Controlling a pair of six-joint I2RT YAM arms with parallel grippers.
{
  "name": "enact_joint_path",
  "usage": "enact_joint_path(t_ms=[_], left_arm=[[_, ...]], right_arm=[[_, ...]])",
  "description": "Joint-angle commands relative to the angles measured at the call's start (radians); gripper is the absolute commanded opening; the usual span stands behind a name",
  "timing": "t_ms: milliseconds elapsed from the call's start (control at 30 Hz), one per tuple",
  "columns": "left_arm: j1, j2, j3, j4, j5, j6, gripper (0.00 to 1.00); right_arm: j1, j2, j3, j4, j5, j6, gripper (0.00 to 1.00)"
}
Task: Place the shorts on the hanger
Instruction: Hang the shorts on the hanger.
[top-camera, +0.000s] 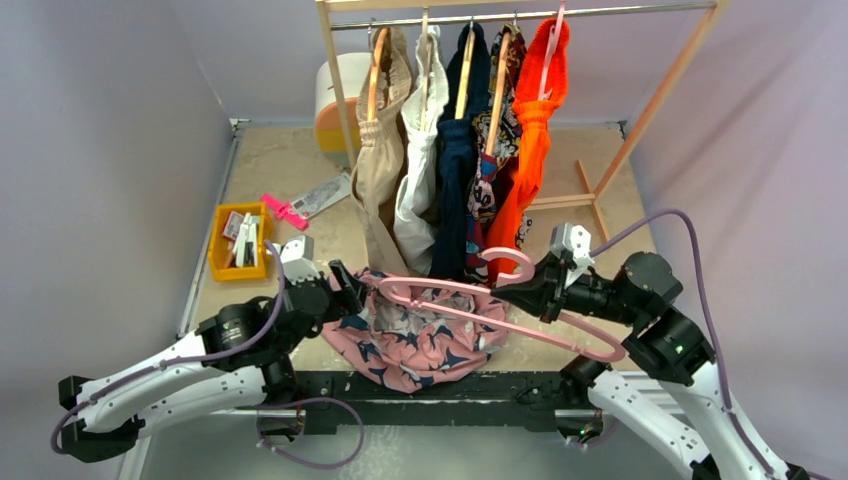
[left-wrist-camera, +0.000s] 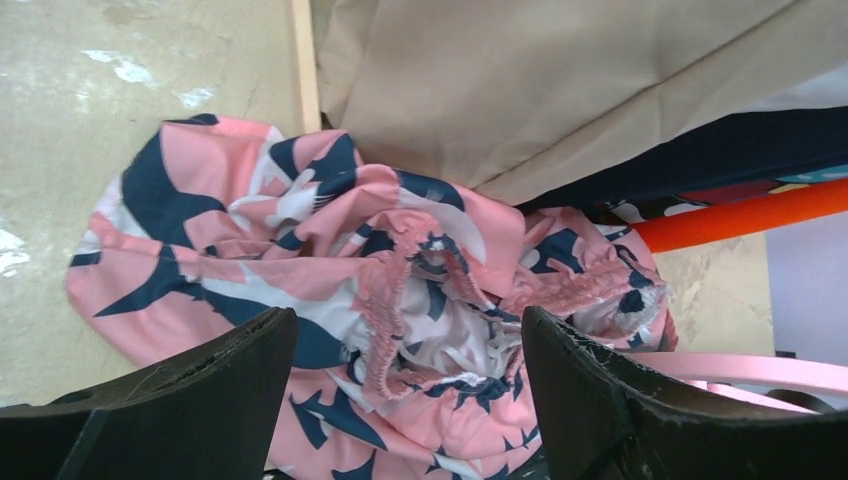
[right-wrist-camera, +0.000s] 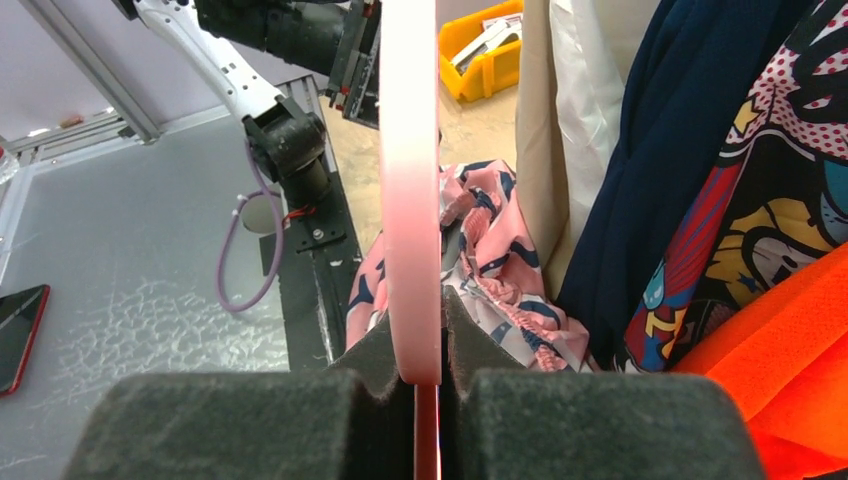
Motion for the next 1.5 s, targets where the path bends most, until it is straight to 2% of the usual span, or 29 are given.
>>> enact_joint_path(t_ms=[0, 233, 433, 633, 933, 1267, 1367, 1467], left_arm=[[0.004, 0.050, 0.002, 0.117, 0.065, 0.063, 0.79], [0.004, 0.186, -0.015, 0.147, 0.204, 0.117, 0.70], [0.004, 0.224, -0.034, 0.139, 0.239, 0.113, 0.62], [0.004, 0.278, -0.043, 0.125, 0.210, 0.103, 0.55], [0.004, 0.373, -0.075, 0.190, 0.151, 0.089, 0.48], [0.004, 0.409, -0.068, 0.207, 0.063, 0.078, 0.35], [0.004, 0.417, -0.071, 0.201, 0.041, 0.069, 0.29], [0.004, 0.418, -0.074, 0.191, 0.023, 0.061, 0.15]], right_arm=[[0.004, -0.025, 0.002, 0.016, 0.044, -0.003, 0.00], [0.003, -0.024, -0.012, 0.023, 0.062, 0.004, 0.00], [0.004, -0.007, -0.004, 0.024, 0.071, 0.002, 0.00], [0.004, 0.008, -0.002, 0.030, 0.071, -0.005, 0.00], [0.004, 0.025, -0.004, 0.035, 0.062, -0.003, 0.00], [0.004, 0.023, -0.022, 0.066, 0.053, 0.019, 0.00], [0.004, 0.027, -0.019, 0.066, 0.047, 0.021, 0.00], [0.003, 0.031, -0.012, 0.061, 0.042, 0.022, 0.00]])
